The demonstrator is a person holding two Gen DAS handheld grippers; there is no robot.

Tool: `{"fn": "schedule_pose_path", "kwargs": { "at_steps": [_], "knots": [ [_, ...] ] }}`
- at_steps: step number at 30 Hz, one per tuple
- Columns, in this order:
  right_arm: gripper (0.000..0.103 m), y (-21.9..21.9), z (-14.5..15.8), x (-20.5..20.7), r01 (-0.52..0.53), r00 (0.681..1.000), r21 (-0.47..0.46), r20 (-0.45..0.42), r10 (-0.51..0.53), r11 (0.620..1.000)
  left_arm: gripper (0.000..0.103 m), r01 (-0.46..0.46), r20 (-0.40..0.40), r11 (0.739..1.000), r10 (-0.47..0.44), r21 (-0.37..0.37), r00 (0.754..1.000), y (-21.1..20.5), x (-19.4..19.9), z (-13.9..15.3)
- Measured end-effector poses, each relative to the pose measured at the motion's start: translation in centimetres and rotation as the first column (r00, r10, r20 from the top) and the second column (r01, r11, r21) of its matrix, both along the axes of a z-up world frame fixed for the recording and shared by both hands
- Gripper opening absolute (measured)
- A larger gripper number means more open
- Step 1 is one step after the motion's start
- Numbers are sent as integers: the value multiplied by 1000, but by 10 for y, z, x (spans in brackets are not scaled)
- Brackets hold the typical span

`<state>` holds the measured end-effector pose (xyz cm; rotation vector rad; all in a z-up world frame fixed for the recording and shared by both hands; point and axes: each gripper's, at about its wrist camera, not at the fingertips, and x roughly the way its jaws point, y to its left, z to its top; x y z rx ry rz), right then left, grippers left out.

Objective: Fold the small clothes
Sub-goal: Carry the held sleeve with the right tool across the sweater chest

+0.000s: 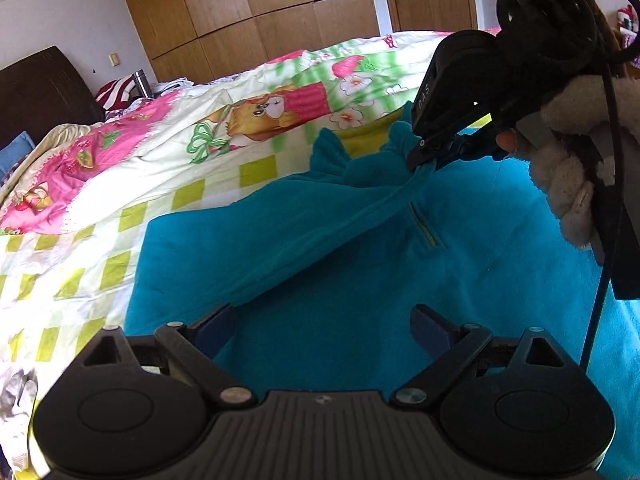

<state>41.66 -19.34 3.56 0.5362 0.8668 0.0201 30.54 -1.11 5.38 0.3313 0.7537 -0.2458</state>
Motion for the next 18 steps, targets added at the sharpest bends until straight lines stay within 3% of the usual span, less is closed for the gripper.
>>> {"fn": "schedule_pose_path", "kwargs": {
  "at_steps": [6,9,11,15,18],
  "knots": [
    [20,-2,-9,11,-10,1000,110,-11,11,994,103,-7,-3,1000,7,5,1000,-6,7,-1],
    [20,5,-13,21,24,999,77,-44,-20,997,103,-19,2,1000,19,15,1000,-6,8,-1],
    [10,7,-8,23,35,998,68,-59,-31,997,103,-26,4,999,26,22,1000,-2,13,0],
    [8,2,40,-8,-2,991,87,135,-9,996,103,-42,19,999,42,1,999,5,16,10],
    [7,-13,46,-23,34,983,106,177,-52,994,103,-46,20,999,46,-1,999,6,20,9]
  ]
}}
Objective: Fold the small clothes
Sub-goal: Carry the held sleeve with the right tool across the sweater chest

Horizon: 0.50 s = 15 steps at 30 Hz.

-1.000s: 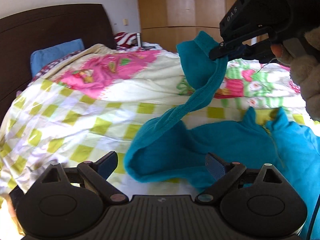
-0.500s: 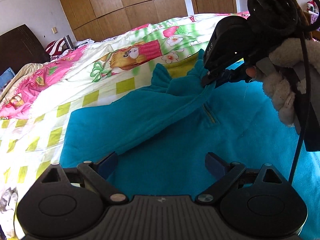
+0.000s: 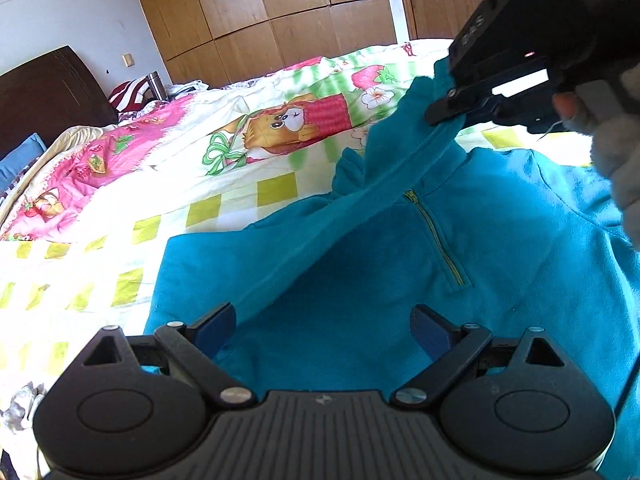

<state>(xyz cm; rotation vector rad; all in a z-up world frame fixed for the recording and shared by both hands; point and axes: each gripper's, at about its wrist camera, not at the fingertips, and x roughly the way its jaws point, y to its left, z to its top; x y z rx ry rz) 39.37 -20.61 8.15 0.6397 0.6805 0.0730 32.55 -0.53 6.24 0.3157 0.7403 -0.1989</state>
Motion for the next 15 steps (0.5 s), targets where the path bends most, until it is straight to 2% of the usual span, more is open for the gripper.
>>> {"fn": "schedule_pose_path", "kwargs": {
  "at_steps": [1,4,6,8,11,15],
  "knots": [
    [7,-4,-10,1,4,1000,-12,-24,-4,1000,103,0,-9,1000,0,5,1000,-1,3,-4],
    [8,-5,-50,15,7,986,-89,-166,-21,996,103,16,-37,1000,-15,16,999,-8,10,-19],
    [8,-4,-63,17,5,977,-120,-209,-30,993,103,34,-55,998,-31,44,998,-14,15,-29],
    [6,-10,-61,11,36,980,-103,-189,-55,994,103,51,-63,996,-46,70,997,-19,17,-37],
    [6,-24,-45,3,93,984,-74,-146,-103,993,103,57,-62,996,-52,72,997,-21,18,-36],
    [6,-36,-25,10,119,987,-74,-96,-126,990,103,51,-46,996,-47,73,998,-21,14,-34]
  ]
}}
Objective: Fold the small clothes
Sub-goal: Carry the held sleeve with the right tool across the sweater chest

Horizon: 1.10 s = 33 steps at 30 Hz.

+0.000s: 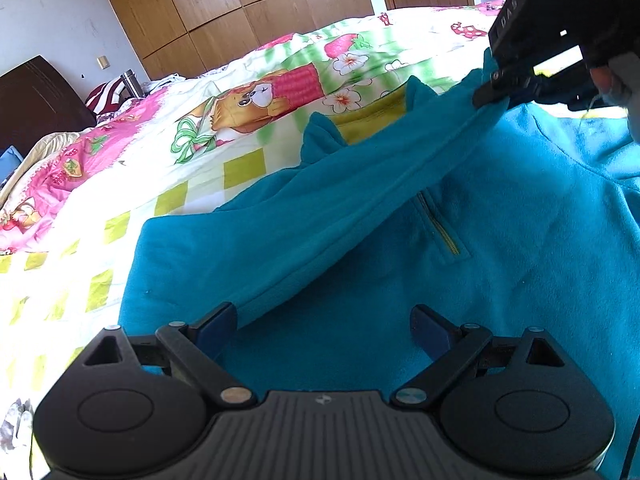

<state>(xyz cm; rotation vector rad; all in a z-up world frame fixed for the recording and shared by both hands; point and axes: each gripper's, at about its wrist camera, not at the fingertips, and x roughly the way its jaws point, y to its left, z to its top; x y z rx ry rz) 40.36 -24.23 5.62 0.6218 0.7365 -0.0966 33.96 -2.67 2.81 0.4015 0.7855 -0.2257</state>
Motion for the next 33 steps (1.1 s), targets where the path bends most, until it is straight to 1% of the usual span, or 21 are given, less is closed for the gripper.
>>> {"fn": "schedule_pose_path", "kwargs": {
  "at_steps": [2,5,6,8,11,14,15,17,18,19,22,23,24,25,27,29,31,32,33],
  "knots": [
    [6,-2,-3,6,-5,1000,-17,-18,5,1000,103,-19,-6,1000,19,5,1000,3,0,-3],
    [6,-1,-17,5,-7,997,-38,-71,4,999,103,-59,-15,998,59,32,998,11,4,-15],
    [6,-3,-23,3,1,996,-40,-91,-5,999,103,-69,-17,997,70,30,997,15,5,-17],
    [6,-7,-27,-3,18,994,-19,-104,-20,1000,103,-94,-25,996,95,8,995,27,10,-19],
    [6,-6,-22,-4,10,996,-20,-92,-12,1000,103,-141,-6,990,141,10,990,43,14,-15],
    [6,-3,-7,-1,-4,998,-37,-57,1,999,103,-199,36,979,197,47,980,58,12,-12],
    [6,-4,-3,0,-1,999,-36,-46,0,999,103,-226,44,973,223,53,974,63,13,-11],
    [6,-7,4,3,9,1000,-43,-30,-10,999,103,-301,60,951,297,71,953,76,19,-12],
    [6,-9,5,4,14,1000,-50,-26,-16,999,103,-340,68,936,335,89,940,80,23,-14],
    [6,-10,5,4,18,999,-56,-28,-20,998,103,-390,82,915,382,106,920,88,30,-17],
    [6,-12,-6,2,6,997,-90,-73,-12,996,103,-467,88,881,461,75,883,104,38,-18],
    [6,-11,-14,0,-3,995,-116,-99,-8,993,103,-480,85,875,475,64,876,107,38,-17],
    [6,-10,-21,-1,-9,992,-129,-122,-7,992,103,-483,91,873,476,68,875,108,36,-17],
    [6,-11,-30,-1,-18,988,-136,-156,-4,990,103,-480,108,872,470,97,876,108,31,-17],
    [6,-13,-43,-3,-18,982,-126,-191,-7,992,103,-464,123,873,449,150,885,106,23,-18],
    [6,-14,-43,-8,-23,984,-121,-181,1,992,103,-457,116,872,442,175,889,109,14,-17],
    [8,-14,-39,-14,-25,987,-119,-160,6,993,103,-463,114,865,449,193,886,110,8,-12],
    [13,-15,-39,-17,-21,988,-112,-156,4,993,103,-465,124,863,449,197,885,109,5,-8],
    [13,-17,-39,-19,-18,987,-114,-161,0,993,103,-464,129,864,447,195,885,107,3,-6]
  ]
}}
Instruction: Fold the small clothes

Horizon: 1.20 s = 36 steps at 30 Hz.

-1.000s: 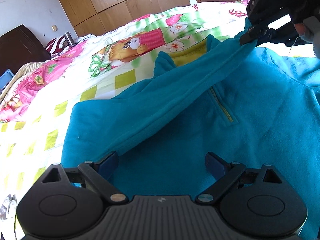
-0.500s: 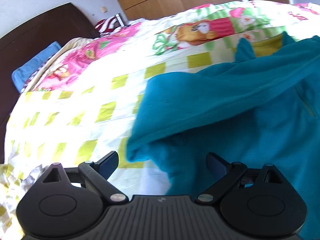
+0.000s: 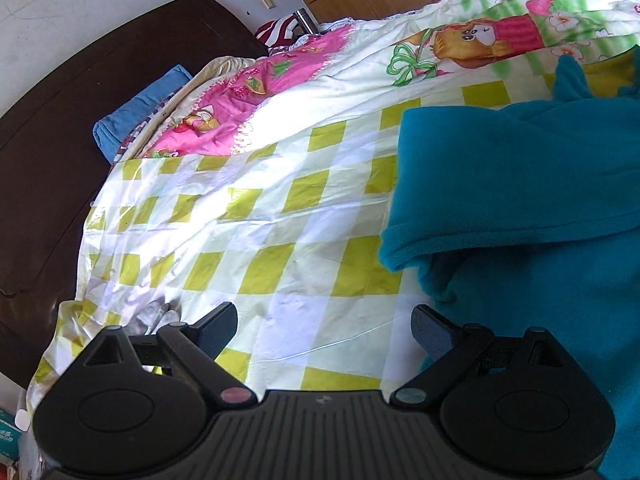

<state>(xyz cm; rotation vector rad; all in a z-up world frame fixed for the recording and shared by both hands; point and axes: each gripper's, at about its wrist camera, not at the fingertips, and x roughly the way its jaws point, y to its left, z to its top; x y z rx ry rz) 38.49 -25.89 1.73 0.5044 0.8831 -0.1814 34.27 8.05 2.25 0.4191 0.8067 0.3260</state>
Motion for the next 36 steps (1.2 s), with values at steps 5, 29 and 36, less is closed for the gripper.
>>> {"fn": "schedule_pose_path", "kwargs": {
  "at_steps": [5,29,36],
  "knots": [
    [18,-17,4,-11,26,999,58,17,-27,998,103,91,57,996,-91,-4,994,-35,-14,24],
    [40,-148,26,-118,364,929,1,67,-363,931,103,583,2,811,-584,-50,812,-256,47,-14],
    [38,-214,13,-133,631,774,-27,82,-627,775,103,600,24,794,-601,-96,799,-279,43,-9]
  ]
}}
